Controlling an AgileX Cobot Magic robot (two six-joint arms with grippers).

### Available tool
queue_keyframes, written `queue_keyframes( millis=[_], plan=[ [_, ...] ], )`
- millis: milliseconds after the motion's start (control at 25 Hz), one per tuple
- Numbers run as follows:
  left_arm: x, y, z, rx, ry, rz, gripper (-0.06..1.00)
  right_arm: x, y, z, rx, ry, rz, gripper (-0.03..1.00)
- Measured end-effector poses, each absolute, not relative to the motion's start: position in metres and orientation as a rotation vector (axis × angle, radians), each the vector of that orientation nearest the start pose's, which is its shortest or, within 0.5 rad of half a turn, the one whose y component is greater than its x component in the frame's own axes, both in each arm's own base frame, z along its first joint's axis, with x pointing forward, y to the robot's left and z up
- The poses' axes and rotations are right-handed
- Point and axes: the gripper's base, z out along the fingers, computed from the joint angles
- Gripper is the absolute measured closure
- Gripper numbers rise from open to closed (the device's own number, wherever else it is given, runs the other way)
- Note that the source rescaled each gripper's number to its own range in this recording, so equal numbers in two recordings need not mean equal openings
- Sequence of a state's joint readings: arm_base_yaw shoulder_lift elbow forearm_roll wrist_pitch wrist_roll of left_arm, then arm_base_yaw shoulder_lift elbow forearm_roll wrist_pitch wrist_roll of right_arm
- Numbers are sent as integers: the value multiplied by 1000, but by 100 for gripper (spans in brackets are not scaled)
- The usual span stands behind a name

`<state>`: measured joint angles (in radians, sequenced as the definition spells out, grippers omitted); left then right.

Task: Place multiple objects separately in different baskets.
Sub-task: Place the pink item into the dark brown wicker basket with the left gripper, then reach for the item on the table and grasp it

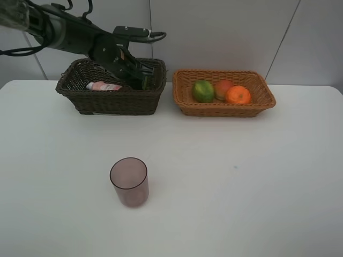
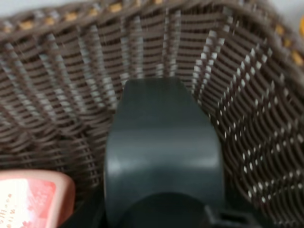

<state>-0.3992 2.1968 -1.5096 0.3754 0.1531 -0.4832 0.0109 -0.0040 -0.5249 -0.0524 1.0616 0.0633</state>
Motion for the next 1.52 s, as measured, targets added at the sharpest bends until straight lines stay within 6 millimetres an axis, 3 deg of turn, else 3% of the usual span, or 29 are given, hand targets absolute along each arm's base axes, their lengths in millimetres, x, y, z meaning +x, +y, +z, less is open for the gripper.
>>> queue_keyframes(
  millis=[360, 440, 600, 680, 880, 1320, 1520],
  plan=[
    [447, -183, 140, 288, 2319, -197, 52, -9, -4, 284, 56, 2015, -15, 7],
    [446, -182, 140, 288, 2324, -193, 43, -9, -4, 284, 56, 2015, -15, 7],
    [446, -182, 140, 252, 2335, -209, 5, -9, -4, 284, 56, 2015, -15, 7],
    [446, -183, 140, 222, 2341, -224, -1, -9, -4, 284, 56, 2015, -15, 7],
    [444, -181, 148, 194, 2353, -225, -4, -9, -4, 284, 56, 2015, -15, 7],
    [433, -174, 210, 164, 2286, -226, -4, -9, -4, 284, 56, 2015, -15, 7],
    [416, -184, 230, 197, 2283, -231, -4, -9, -4, 284, 56, 2015, -15, 7]
  ],
)
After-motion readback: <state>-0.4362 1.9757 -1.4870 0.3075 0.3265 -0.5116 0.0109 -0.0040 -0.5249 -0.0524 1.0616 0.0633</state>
